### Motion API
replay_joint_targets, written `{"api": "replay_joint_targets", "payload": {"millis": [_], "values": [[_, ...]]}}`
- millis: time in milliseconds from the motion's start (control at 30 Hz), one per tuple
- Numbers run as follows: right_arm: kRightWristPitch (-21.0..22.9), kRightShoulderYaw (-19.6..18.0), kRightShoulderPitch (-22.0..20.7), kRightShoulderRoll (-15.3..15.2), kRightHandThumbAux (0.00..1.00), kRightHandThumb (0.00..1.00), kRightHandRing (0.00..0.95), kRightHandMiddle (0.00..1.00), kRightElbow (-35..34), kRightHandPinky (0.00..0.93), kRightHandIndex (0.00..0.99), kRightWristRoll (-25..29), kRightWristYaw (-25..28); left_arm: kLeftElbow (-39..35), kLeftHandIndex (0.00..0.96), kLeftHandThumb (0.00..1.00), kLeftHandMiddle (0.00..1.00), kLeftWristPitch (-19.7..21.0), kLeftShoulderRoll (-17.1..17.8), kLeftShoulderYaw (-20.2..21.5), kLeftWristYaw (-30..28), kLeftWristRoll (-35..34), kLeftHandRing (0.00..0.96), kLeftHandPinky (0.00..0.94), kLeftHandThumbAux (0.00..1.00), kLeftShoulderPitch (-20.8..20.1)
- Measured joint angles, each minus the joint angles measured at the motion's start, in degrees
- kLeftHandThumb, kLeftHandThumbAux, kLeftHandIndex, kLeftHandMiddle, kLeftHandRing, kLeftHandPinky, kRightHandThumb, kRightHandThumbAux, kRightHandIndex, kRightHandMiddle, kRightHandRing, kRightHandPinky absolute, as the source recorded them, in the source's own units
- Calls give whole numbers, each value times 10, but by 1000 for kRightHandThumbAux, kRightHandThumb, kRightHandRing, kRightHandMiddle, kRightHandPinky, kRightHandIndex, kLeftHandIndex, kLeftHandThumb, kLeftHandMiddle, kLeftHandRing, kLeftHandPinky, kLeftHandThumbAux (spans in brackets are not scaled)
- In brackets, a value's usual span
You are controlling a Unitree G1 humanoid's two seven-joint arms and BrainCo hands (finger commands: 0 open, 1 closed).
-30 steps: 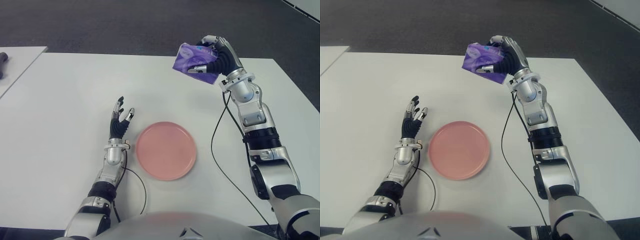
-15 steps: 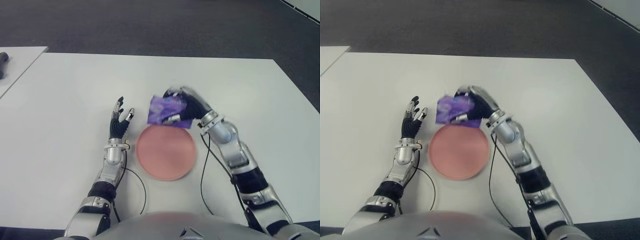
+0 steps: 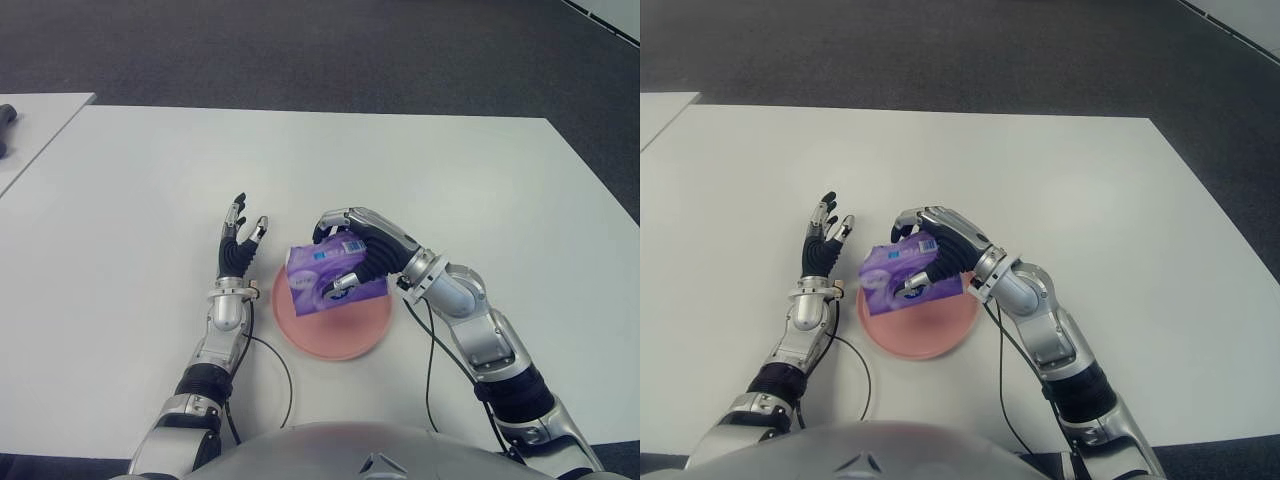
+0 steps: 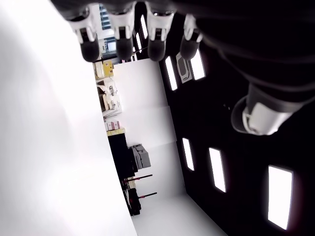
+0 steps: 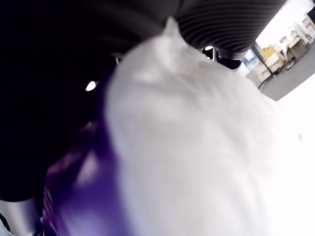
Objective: Put the tissue paper into the plate.
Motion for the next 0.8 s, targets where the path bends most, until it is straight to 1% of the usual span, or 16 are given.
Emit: {"api": "replay_joint_targets", "payload": {"millis": [167,533,800], "values": [[-8,4,0,-2,681,853,814,527,0,823,391,3,15,0,0,0,0,0,-1,-2,0,1,0,0,443,0],[-22,15,-3,-6,678,857,825,532,1,831,397,-14,18,0,0,0,0,-3,-1,-2,0,6,0,0,436,-1],[-42,16,-3,-9,678,857,812,525,11,792,398,-34,14,0,0,0,0,-4,-1,-1,0,6,0,0,442,-1]]}}
